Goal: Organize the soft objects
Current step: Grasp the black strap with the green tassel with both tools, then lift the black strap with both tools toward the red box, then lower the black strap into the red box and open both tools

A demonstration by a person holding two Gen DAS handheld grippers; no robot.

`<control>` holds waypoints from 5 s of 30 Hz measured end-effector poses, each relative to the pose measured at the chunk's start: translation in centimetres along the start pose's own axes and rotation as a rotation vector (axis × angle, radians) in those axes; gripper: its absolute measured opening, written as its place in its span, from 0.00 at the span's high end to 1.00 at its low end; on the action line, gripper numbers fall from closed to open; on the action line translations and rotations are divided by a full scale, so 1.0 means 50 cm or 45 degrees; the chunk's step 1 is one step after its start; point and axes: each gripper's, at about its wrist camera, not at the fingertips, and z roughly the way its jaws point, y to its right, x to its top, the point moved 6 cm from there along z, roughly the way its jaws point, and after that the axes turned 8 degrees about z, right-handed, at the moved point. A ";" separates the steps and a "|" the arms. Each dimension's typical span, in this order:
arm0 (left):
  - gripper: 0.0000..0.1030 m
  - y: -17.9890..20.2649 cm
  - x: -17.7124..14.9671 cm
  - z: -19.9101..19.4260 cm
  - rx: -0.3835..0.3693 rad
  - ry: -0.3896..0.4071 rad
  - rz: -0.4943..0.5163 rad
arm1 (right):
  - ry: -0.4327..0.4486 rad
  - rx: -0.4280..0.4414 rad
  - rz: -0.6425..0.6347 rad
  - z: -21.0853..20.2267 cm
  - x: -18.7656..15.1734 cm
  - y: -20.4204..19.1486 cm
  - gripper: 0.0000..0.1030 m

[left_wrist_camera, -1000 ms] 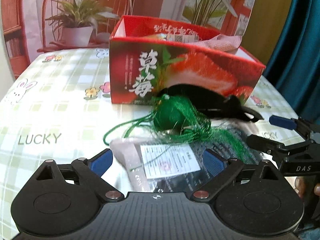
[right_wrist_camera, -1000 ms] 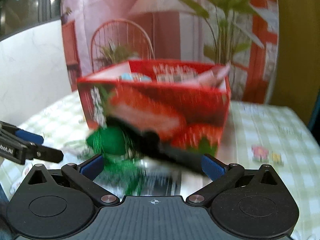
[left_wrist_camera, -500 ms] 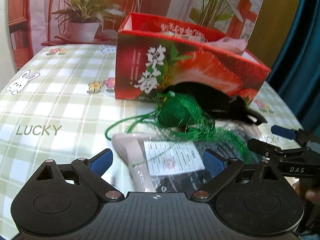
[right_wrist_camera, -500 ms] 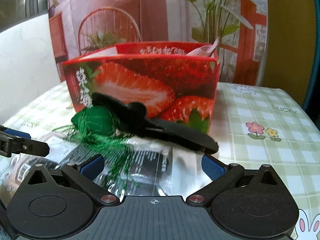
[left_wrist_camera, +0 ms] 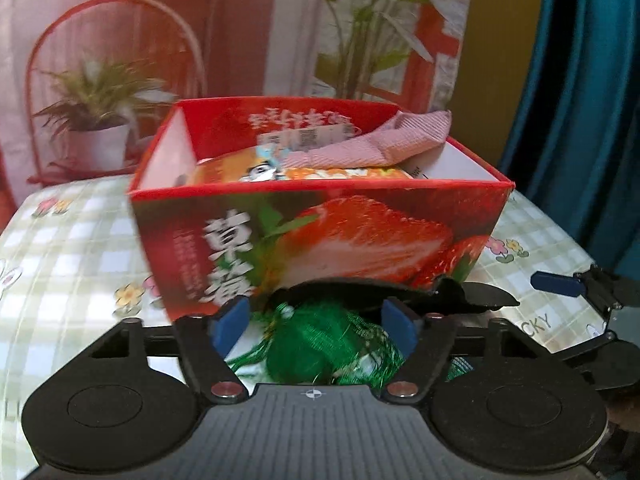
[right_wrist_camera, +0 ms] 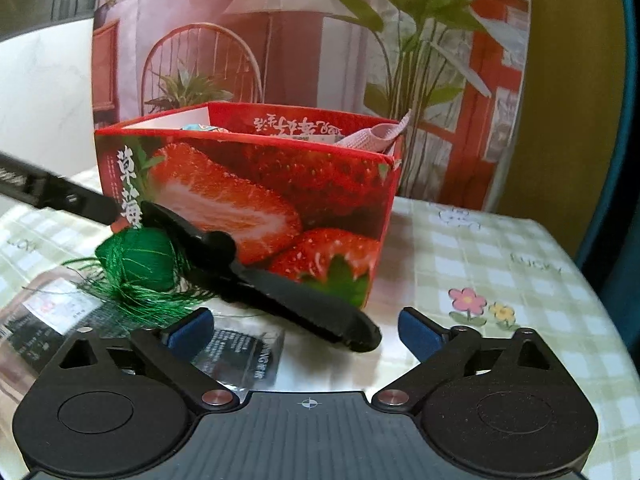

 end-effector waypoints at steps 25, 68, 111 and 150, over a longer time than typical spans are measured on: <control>0.47 0.053 0.032 0.040 -0.021 0.040 0.360 | -0.003 0.052 0.048 0.029 0.003 0.035 0.60; 0.88 -0.013 0.152 -0.174 0.097 0.394 0.276 | 0.399 0.151 -0.103 -0.142 0.237 -0.003 0.91; 0.68 -0.151 0.211 0.073 0.121 0.109 0.080 | 0.193 0.069 -0.440 0.199 0.322 -0.055 0.70; 0.02 -0.120 0.079 -0.048 0.155 -0.024 -0.044 | 0.131 0.079 -0.007 0.019 0.179 -0.090 0.00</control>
